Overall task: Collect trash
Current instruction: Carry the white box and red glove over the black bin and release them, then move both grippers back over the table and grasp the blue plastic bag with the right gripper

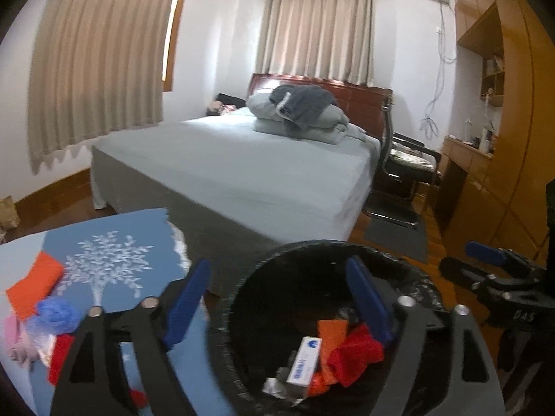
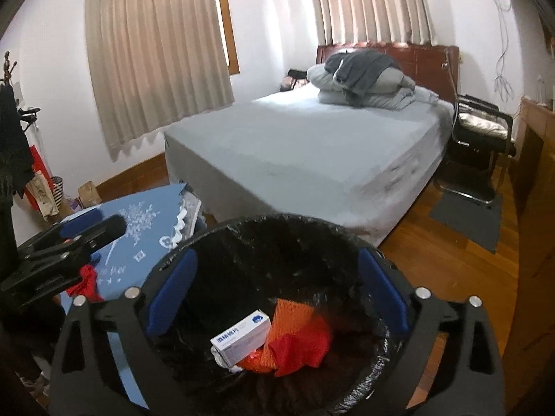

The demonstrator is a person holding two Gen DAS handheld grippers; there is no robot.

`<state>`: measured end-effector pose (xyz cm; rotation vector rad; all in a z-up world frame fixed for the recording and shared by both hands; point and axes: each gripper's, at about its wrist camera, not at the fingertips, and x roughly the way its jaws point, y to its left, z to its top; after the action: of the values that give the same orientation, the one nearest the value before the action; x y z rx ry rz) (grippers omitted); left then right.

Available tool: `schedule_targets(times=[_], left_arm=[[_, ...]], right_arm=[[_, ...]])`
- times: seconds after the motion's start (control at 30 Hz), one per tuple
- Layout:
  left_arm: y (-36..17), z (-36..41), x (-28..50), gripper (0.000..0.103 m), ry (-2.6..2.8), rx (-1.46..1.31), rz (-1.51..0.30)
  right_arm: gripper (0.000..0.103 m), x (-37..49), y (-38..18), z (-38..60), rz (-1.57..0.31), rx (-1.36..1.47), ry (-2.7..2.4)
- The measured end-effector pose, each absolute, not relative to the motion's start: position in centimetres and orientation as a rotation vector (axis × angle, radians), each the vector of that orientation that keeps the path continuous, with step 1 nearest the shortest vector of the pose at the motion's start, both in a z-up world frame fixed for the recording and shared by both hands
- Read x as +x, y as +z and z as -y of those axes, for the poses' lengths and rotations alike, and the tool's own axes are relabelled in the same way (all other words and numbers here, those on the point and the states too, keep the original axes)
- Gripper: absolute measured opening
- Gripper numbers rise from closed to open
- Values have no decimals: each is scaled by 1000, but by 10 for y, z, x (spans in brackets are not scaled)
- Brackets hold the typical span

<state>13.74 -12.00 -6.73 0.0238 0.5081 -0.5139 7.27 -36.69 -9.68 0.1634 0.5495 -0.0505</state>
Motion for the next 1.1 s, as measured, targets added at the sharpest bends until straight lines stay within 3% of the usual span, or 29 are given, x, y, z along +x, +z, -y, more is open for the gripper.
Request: schedule_targets(times=[0.07, 0.2, 1.1], left_arm=[[-65, 107, 138, 93, -481, 26, -501], [-63, 77, 136, 97, -407, 20, -489], [-92, -119, 131, 97, 29, -20, -512]], right_arm=[[96, 74, -95, 362, -540, 172, -42], [96, 80, -93, 346, -531, 162, -18], [97, 167, -107, 156, -574, 86, 305]])
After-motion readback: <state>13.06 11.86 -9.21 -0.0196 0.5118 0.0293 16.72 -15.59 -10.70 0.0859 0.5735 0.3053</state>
